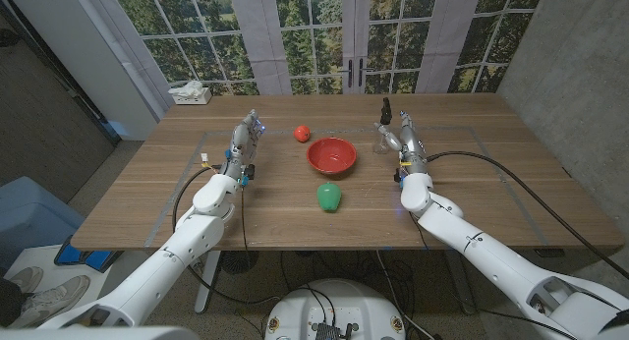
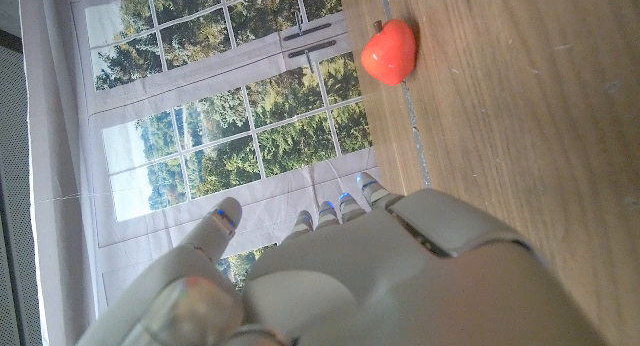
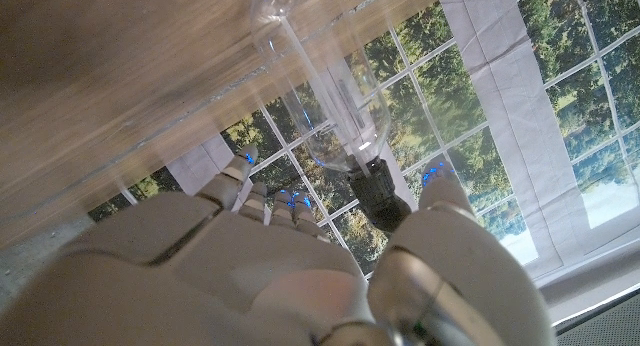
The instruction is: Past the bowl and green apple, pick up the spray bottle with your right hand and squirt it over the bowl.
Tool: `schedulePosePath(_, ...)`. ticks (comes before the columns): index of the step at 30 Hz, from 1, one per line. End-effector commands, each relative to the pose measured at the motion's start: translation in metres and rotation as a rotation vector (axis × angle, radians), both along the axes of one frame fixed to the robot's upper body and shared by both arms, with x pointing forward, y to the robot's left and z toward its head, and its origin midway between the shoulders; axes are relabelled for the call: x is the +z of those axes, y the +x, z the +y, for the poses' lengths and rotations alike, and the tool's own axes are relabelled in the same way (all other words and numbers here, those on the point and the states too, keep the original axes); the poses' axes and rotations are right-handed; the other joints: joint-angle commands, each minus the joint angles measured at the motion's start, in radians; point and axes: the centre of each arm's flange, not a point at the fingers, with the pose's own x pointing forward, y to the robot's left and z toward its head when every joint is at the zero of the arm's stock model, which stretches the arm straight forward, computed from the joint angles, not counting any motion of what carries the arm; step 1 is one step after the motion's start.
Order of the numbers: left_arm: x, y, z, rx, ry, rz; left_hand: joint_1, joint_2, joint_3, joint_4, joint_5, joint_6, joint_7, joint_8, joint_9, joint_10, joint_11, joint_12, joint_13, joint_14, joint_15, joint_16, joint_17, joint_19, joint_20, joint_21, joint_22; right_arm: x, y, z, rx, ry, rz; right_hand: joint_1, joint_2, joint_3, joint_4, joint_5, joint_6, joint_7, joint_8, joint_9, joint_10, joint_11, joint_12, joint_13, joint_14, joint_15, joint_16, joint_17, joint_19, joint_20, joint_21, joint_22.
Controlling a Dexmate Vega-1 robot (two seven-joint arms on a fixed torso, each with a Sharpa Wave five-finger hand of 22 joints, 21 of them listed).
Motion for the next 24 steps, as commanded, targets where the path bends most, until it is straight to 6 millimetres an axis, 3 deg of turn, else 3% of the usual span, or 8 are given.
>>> schedulePosePath(1, -0.001, 0.0, 0.002, 0.004, -0.004, 0.004, 0.007, 0.085, 0.003, -0.004, 0.008, -0.009, 0.004, 0.004, 0.005, -0.077, 0.004, 0.003, 0.003, -0.125, -0.035, 0.0, 0.003, -0.026, -0.086, -0.003, 0.004, 0.005, 0.01, 0.006, 0.004, 0.004, 0.004, -0.003, 0.007, -0.006, 0.002, -0.003, 0.004, 0.003, 0.003, 0.003, -0.005, 0.001, 0.002, 0.004, 0.001, 0.006, 0.007, 0.005, 0.005, 0.009, -0.005, 0.004)
schedulePosePath(24, -0.002, -0.001, 0.002, 0.01, -0.01, 0.01, 0.007, 0.086, 0.003, -0.004, 0.008, -0.009, 0.006, 0.004, 0.005, -0.077, 0.005, 0.004, 0.003, -0.126, -0.034, 0.001, 0.004, -0.023, -0.084, -0.011, 0.004, 0.014, 0.024, 0.007, 0.008, 0.023, 0.006, 0.004, 0.001, -0.016, -0.005, -0.003, -0.003, -0.002, -0.001, 0.003, -0.008, -0.003, 0.0, 0.005, 0.003, 0.008, 0.008, 0.007, 0.009, 0.016, -0.009, 0.004)
